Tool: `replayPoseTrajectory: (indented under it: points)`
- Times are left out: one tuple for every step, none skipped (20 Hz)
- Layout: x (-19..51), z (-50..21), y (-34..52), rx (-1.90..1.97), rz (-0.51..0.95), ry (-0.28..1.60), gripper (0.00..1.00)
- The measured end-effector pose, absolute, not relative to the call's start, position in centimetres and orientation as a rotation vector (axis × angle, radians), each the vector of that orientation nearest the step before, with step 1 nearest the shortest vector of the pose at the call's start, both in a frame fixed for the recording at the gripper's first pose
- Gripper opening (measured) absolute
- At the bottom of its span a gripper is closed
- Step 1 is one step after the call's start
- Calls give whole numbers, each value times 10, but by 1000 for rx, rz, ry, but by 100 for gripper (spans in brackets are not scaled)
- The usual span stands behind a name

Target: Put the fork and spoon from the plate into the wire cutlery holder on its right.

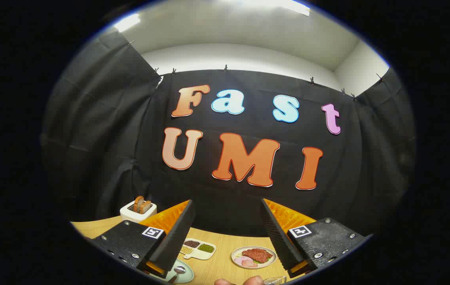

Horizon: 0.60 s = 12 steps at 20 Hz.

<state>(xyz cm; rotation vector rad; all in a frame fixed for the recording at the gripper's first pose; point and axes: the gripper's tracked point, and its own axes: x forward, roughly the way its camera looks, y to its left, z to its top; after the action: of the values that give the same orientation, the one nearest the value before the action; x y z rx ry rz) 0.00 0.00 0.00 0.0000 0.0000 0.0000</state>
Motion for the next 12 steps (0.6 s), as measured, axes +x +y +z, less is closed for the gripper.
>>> replayPoseTrajectory:
  points:
    - [1,0,-1,1,-1,2,99]
    - [1,1,-3,2,-4,1,99]
    - [2,1,-3,4,-5,0,99]
    - [2,1,-3,6,-5,-2,99]
    - [2,2,-4,6,-7,-2,99]
    - [2,1,-5,6,-7,-2,99]
    - [2,1,-5,7,-8,-2,99]
    - [2,1,-6,7,-7,-2,99]
    - [2,1,-5,7,-6,0,99]
    - [3,0,-5,5,-6,0,99]
    - [4,0,-6,5,-6,2,99]
    - [4,-1,-7,6,-8,2,99]
